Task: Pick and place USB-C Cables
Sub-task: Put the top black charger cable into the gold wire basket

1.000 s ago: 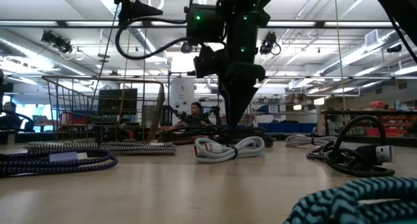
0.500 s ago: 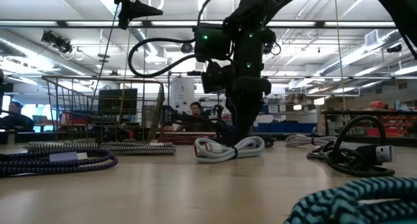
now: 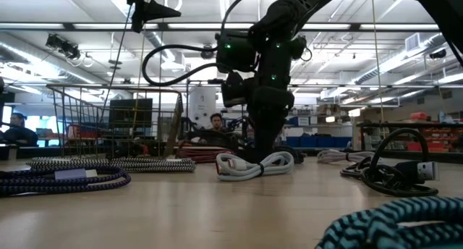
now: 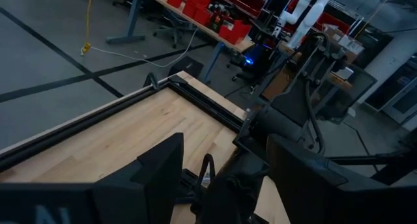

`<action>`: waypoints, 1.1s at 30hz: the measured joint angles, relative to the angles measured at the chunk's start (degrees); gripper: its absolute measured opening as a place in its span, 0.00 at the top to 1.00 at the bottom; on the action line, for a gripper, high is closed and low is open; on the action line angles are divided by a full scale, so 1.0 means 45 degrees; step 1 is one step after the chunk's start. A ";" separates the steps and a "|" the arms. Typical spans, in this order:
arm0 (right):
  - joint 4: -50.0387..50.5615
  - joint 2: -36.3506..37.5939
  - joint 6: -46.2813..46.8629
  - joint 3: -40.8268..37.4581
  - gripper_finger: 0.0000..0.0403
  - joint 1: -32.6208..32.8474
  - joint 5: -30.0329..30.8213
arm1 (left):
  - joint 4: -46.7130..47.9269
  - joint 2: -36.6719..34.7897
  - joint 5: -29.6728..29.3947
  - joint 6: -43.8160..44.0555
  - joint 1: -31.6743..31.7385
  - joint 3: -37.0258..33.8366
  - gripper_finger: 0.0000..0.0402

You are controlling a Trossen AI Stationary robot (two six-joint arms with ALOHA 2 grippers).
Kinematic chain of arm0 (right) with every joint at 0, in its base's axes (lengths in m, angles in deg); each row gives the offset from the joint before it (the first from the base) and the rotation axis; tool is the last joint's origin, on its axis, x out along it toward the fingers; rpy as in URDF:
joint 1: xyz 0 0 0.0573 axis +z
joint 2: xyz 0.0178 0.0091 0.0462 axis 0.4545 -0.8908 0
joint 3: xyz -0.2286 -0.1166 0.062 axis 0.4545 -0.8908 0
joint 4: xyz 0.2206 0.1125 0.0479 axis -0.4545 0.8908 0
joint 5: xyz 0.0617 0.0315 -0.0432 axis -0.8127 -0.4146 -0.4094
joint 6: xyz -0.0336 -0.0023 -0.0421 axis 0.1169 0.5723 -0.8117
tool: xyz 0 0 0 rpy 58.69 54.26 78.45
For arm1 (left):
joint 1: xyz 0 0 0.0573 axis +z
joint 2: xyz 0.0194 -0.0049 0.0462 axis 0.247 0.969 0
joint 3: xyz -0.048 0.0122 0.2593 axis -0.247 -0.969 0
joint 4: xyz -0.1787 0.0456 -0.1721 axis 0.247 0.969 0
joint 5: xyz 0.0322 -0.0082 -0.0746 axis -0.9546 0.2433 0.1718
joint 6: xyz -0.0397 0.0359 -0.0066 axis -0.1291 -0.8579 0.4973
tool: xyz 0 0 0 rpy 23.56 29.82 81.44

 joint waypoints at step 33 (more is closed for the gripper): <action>-0.1181 0.9619 0.2606 -0.0019 0.81 0.0926 0.4277 | -0.6094 0.1293 0.1419 0.0612 -0.0473 0.0010 0.43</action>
